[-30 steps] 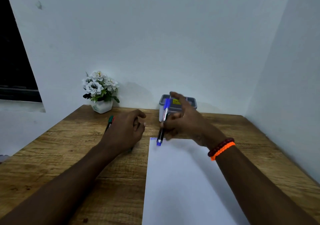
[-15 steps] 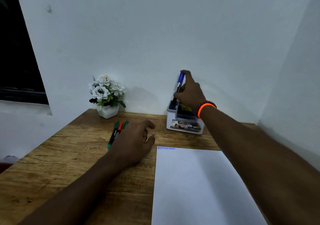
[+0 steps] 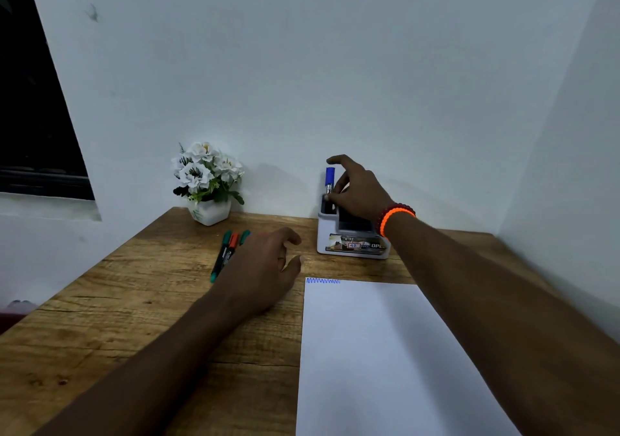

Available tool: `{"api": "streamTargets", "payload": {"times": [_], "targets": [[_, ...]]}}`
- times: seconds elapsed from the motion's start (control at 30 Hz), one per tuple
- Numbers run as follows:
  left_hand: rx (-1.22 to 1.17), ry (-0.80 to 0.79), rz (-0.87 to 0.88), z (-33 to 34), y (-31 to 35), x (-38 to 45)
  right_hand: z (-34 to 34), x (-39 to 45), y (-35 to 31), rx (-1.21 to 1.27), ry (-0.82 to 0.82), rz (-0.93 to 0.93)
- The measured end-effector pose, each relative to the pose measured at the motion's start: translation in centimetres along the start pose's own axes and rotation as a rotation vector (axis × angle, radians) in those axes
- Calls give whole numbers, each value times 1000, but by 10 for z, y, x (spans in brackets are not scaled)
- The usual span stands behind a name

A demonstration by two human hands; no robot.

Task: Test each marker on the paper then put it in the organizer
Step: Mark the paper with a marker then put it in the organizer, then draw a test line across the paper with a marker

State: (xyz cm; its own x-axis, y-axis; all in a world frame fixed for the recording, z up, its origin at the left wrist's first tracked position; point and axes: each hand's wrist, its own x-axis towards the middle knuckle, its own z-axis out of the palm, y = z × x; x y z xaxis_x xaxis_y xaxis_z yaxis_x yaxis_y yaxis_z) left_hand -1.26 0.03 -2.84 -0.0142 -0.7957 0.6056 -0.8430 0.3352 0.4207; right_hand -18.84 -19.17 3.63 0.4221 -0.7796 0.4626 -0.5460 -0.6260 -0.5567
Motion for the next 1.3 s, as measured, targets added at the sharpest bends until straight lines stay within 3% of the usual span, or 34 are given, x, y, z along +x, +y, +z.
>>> {"api": "streamTargets", "payload": {"times": [0.33, 0.5, 0.6, 0.8, 1.3], "targets": [[29, 18, -42, -3, 1, 1, -3, -1, -4, -44, -18, 38], [170, 51, -122, -10, 4, -1, -21, -20, -26, -166, 165, -23], [248, 44, -201, -11, 4, -3, -33, -58, -50, -51, 238, -40], [430, -65, -272, -1, 14, -4, -18, -160, -63, -84, -84, -30], [670, -176, -257, 4, 34, -4, -8, -176, -42, -74, -36, -8]]}}
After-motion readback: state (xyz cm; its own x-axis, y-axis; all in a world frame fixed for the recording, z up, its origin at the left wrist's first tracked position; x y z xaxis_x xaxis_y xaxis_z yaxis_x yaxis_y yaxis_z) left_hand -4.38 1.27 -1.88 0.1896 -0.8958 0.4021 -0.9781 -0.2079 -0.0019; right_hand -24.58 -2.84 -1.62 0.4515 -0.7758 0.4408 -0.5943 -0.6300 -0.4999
